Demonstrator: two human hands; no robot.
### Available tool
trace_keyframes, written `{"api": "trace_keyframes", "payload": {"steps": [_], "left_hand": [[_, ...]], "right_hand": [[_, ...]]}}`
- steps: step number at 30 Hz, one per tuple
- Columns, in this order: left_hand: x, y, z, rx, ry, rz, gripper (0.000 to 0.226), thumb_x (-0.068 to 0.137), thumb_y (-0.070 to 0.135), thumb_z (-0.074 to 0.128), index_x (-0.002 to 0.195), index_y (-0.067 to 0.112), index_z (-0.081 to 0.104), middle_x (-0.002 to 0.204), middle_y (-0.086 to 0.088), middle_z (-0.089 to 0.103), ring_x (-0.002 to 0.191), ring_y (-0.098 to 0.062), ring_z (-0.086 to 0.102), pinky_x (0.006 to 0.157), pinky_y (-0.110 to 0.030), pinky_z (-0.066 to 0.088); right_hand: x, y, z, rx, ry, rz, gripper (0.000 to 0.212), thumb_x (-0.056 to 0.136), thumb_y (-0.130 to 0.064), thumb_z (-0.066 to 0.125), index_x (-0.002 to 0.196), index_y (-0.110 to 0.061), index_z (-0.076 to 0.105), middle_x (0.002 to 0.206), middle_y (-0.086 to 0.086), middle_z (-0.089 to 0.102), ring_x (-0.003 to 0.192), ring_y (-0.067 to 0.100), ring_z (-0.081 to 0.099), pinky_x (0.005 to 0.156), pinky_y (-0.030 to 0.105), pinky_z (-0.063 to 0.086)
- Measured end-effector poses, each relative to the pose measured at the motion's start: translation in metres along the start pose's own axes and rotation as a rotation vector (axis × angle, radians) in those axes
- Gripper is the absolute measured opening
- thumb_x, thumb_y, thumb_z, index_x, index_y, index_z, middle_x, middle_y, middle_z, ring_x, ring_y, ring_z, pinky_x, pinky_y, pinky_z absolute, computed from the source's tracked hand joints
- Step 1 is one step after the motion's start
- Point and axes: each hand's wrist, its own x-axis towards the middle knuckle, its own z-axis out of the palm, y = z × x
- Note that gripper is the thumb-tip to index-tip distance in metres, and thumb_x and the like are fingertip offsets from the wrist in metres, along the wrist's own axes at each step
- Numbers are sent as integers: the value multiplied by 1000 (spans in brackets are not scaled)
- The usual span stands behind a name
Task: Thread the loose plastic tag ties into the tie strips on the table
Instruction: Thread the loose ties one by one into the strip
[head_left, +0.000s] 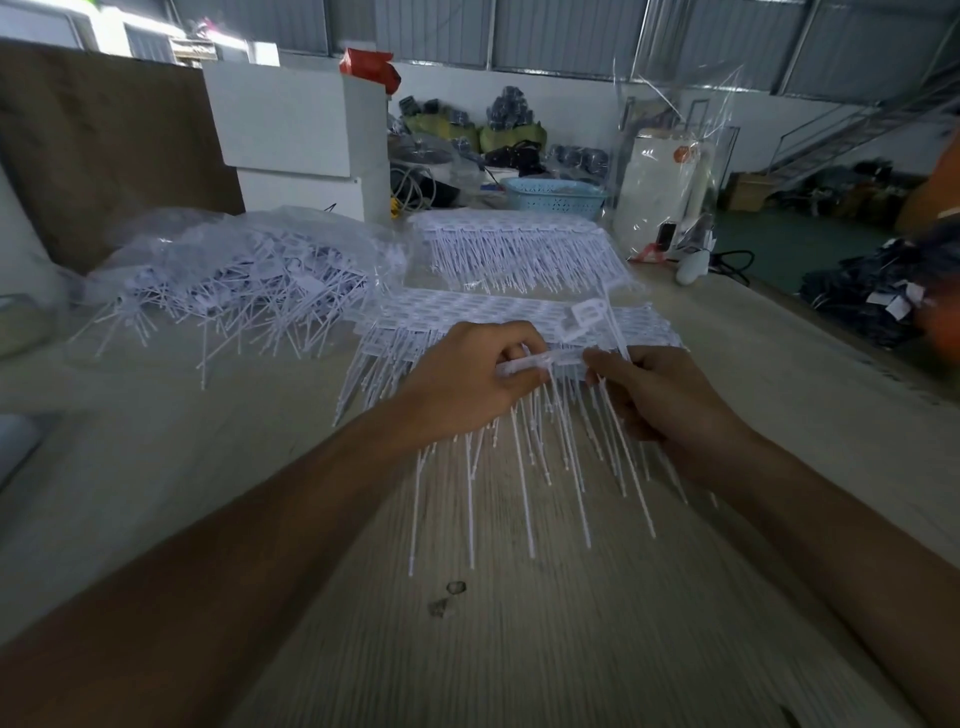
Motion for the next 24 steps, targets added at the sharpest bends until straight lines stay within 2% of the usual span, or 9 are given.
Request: {"api": "trace_keyframes", "payload": {"steps": [3,8,11,13,15,17,21,24], "left_hand": [[0,2,1,49,37,11,15,87,28,75,100,21,71,86,8,72,79,-12,68,72,-42,57],[1,8,0,56,30,-3,16,95,30,65,105,19,70,90,5,72,84,-16,67,77,-43,56],[1,10,-1,46,-3,-13,15,99,23,60,107,17,71,91,1,74,82,-19,69,76,-44,56],[1,11,-1,38,-13,-16,15,100,21,58,95,19,72,86,-3,73,77,-24,69,73,-46,55],[3,12,-1,31,3,-46,26,101,20,56,80,29,67,81,-3,71,72,-25,67,73,-47,53],[4,12,-1,-23,0,-67,27,101,16,56,79,27,67,78,-2,71,68,-28,67,71,-45,54],[4,11,-5,-255,-41,-114,24,99,7,57,82,20,69,69,-3,70,56,-10,63,55,-25,48],[6,8,-12,-543,-41,-207,14,97,3,56,95,-2,70,67,-13,68,55,-22,61,47,-25,45]], "right_hand": [[-3,1,4,-31,-38,1,35,97,-33,62,70,-12,69,45,-3,31,39,11,25,42,21,20],[-5,-1,5,69,-69,-36,35,99,-33,59,70,-15,67,55,5,34,44,13,28,46,24,21],[-7,-1,4,110,-90,-81,35,100,-30,59,71,-12,67,49,-2,32,42,10,25,42,21,21],[-7,-1,5,108,-96,-95,34,100,-29,58,72,-11,66,48,-4,31,41,10,24,42,20,21],[-7,0,4,109,-103,-104,34,100,-28,58,73,-10,66,49,-3,30,42,10,23,42,20,21],[-6,-1,4,106,-117,-121,34,100,-28,58,74,-9,66,49,-3,30,42,10,22,42,19,21],[-7,-1,3,60,-127,-210,34,102,-27,56,74,-10,66,48,-2,31,41,11,23,43,21,22],[-9,-1,4,-14,-139,-297,31,102,-26,55,79,-8,67,48,-3,33,42,13,26,45,23,22]]}}
